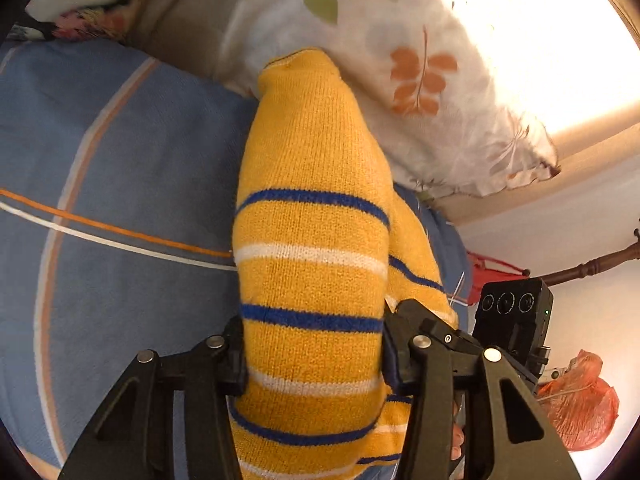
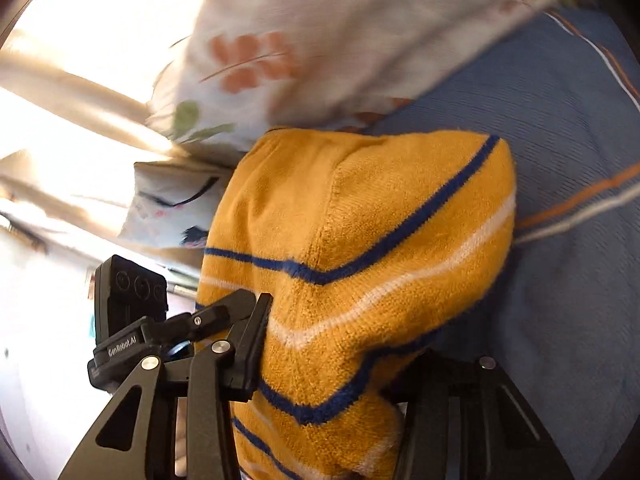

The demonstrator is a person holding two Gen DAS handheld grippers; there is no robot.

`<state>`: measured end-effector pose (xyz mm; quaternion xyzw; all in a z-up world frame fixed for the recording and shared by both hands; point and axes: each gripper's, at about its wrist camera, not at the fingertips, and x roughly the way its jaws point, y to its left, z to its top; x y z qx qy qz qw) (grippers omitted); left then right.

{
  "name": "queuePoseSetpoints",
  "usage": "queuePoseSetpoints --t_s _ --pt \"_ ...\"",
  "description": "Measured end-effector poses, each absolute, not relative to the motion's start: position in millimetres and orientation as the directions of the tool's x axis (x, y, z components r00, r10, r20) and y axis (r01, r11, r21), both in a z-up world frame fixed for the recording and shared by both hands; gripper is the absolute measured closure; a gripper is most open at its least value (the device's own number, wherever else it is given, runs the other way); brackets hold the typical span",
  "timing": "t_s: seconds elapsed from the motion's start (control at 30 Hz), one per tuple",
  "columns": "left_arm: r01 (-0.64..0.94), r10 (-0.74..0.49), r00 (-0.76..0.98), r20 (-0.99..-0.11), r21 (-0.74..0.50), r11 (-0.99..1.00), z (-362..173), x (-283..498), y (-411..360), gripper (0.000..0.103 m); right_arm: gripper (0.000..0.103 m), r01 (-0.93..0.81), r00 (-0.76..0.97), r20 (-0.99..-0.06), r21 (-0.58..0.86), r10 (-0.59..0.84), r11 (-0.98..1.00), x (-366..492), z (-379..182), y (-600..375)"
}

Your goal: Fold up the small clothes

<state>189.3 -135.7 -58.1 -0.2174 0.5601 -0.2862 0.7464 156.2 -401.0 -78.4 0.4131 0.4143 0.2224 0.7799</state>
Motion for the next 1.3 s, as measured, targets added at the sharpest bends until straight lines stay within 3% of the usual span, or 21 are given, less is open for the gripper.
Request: queuePoseSetpoints --t_s 0.1,0.13,0.2,0.3,0.47,0.6,0.63,0.67,0.73,0.87,0.97,1.0,1.17,1.23,1.3 --pt "0.125 -0.586 0.259 -0.768 -0.575 0.809 -62.0 184.3 -110.9 0.050 0.050 -0.043 0.530 -0.460 0.825 0.713 0.564 164.7 -74.3 -377.2" --pt "0.097 -0.529 0.270 -0.805 -0.524 0.846 -68.8 185.5 -104.1 0.050 0.044 -0.032 0.520 -0.487 0.810 0.701 0.586 167.4 -78.5 -370.9" --pt "0.045 -0.448 0.254 -0.857 -0.452 0.891 -87.9 186.5 -90.6 0.047 0.043 0.010 0.489 -0.564 0.766 0.665 0.643 172.8 -92.6 -360.1" --pt "0.009 -0.520 0.270 -0.810 -0.538 0.843 -81.7 177.0 -70.2 0.048 0.043 0.046 0.517 -0.544 0.788 0.661 0.613 162.5 -97.8 -368.9" --pt "0.147 -0.515 0.396 -0.761 -0.501 0.853 -32.8 151.6 -70.8 0.048 0.038 0.075 0.631 -0.492 0.808 0.600 0.584 131.1 -80.5 -399.2" --pt "0.280 -0.547 0.360 -0.756 -0.472 0.836 -29.5 150.4 -95.7 0.048 0.038 0.099 0.630 -0.514 0.796 0.581 0.597 146.2 -82.2 -391.2" --pt "0.295 -0.550 0.341 -0.763 -0.468 0.833 -32.0 154.3 -99.8 0.048 0.046 0.095 0.624 -0.517 0.795 0.586 0.600 153.5 -83.5 -387.4" --pt "0.306 -0.560 0.320 -0.764 -0.476 0.824 -34.2 153.0 -105.6 0.048 0.071 0.089 0.609 -0.524 0.791 0.596 0.605 162.1 -85.6 -380.1" --pt "0.326 -0.581 0.287 -0.762 -0.493 0.807 -38.0 148.4 -116.2 0.048 0.090 0.073 0.589 -0.522 0.794 0.617 0.603 169.8 -83.8 -372.3" --pt "0.343 -0.562 0.280 -0.779 -0.465 0.816 -40.9 136.4 -114.9 0.048 0.093 -0.037 0.588 -0.431 0.831 0.684 0.555 176.7 -59.3 -355.4" --pt "0.326 -0.574 0.267 -0.774 -0.488 0.810 -44.2 140.8 -112.6 0.048 0.093 -0.114 0.582 -0.288 0.897 0.761 0.427 177.6 -48.7 -352.0" --pt "0.323 -0.571 0.266 -0.777 -0.486 0.812 -44.6 142.1 -112.9 0.048 0.093 -0.111 0.579 -0.278 0.904 0.766 0.412 181.0 -49.6 -348.3" --pt "0.322 -0.566 0.253 -0.785 -0.483 0.814 -54.7 147.4 -124.0 0.048 0.091 0.114 0.565 -0.517 0.821 0.643 0.560 186.1 -100.8 -357.9" --pt "0.325 -0.561 0.242 -0.792 -0.478 0.816 -60.9 146.2 -130.7 0.048 0.091 0.154 0.579 -0.497 0.845 0.646 0.512 176.9 -114.9 -368.2" --pt "0.331 -0.553 0.240 -0.798 -0.468 0.819 -64.6 143.0 -136.7 0.048 0.082 0.159 0.608 -0.471 0.861 0.639 0.484 168.9 -111.9 -377.2"
